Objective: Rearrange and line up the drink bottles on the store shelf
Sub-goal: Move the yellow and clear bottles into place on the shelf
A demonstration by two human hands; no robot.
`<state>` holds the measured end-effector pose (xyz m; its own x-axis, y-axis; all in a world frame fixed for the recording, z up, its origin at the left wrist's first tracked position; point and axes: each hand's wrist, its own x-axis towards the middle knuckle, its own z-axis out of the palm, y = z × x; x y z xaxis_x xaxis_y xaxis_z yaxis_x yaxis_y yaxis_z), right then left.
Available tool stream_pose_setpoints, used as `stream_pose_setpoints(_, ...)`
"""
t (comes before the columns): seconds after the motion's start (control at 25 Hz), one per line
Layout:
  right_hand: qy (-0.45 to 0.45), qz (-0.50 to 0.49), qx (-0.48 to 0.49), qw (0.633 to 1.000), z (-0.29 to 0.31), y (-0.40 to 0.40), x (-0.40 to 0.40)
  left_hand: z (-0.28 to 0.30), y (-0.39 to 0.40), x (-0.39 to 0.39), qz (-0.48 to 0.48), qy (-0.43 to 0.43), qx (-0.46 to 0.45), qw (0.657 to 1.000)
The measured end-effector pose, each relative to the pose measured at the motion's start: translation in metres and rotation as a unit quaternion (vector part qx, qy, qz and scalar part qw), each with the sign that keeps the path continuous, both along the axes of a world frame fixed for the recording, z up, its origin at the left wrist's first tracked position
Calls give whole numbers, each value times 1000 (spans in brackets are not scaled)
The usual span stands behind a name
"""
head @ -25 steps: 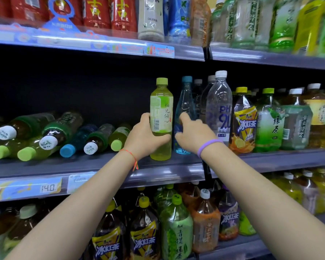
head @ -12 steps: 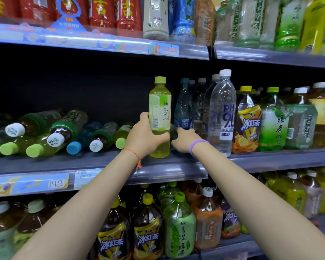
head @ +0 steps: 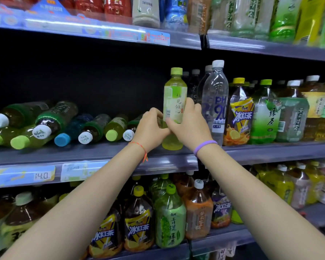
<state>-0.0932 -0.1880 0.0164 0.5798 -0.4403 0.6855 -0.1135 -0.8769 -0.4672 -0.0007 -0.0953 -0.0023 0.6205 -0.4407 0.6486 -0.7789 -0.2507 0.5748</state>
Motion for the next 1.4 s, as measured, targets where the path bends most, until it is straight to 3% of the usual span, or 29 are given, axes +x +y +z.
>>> stream_pose_setpoints(0.16, 31, -109, -91, 989, -13, -5, 0, -1, -13, -1, -41, 15, 54, 998)
stream_pose_setpoints(0.28, 46, -116, -162, 979, -17, -9, -3, 3, -5, 9, 8, -110, 99, 989)
stream_pose_setpoints(0.4, 136, -110, -204, 963, -21, -11, 2, 7, 13, 22, 132, -210, 193, 949)
stream_pose_setpoints(0.52, 162, -97, -142, 972, -24, -16, 15, 4, 28, 34, 171, -181, 283, 926)
stream_pose_setpoints(0.72, 176, -6, -147, 973, -12, -10, 42, 3, 50, 45, 124, -158, 287, 937)
stream_pose_setpoints(0.8, 237, 41, -134, 961, -9, -1, 60, 2, 57, 48, 116, -148, 289, 939)
stream_pose_setpoints(0.96, 332, 22, -112, 936, -8, 5, 87, -4, 60, 49, 110, -154, 275, 943)
stream_pose_setpoints(1.2, 263, 24, -116, 957, -4, 11, 76, -6, 57, 50, 129, -175, 270, 938)
stream_pose_setpoints(1.4, 62, 13, -150, 987, 15, 18, 48, 0, 54, 46, 128, -158, 231, 952)
